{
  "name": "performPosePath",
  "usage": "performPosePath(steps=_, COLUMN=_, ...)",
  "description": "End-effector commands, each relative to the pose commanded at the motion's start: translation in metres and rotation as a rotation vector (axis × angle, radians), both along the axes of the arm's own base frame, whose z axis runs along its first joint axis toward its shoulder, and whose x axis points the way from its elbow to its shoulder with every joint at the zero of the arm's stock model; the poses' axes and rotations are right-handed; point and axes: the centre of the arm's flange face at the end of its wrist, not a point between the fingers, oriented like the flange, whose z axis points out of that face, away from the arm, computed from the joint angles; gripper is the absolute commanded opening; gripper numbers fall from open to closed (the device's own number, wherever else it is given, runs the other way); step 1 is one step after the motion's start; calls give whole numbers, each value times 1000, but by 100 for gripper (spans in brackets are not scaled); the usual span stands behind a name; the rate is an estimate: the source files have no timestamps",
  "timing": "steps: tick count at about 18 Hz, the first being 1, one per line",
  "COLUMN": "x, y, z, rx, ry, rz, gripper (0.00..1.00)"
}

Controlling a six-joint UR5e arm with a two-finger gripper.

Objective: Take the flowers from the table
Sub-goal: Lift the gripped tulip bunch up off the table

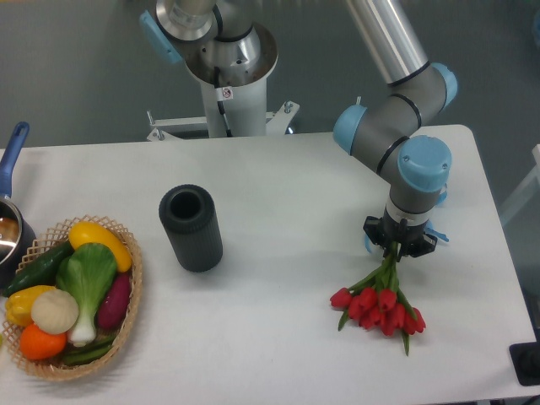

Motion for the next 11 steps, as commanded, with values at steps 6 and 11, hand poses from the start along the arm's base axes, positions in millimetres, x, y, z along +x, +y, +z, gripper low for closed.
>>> performPosePath(steps=6, x=2, y=-7, z=57, rx=16, ry=78, rz=19, gripper=0)
performPosePath(steps=11, x=-10, y=-21, z=91, rx=16, ry=74, rz=56, gripper=0)
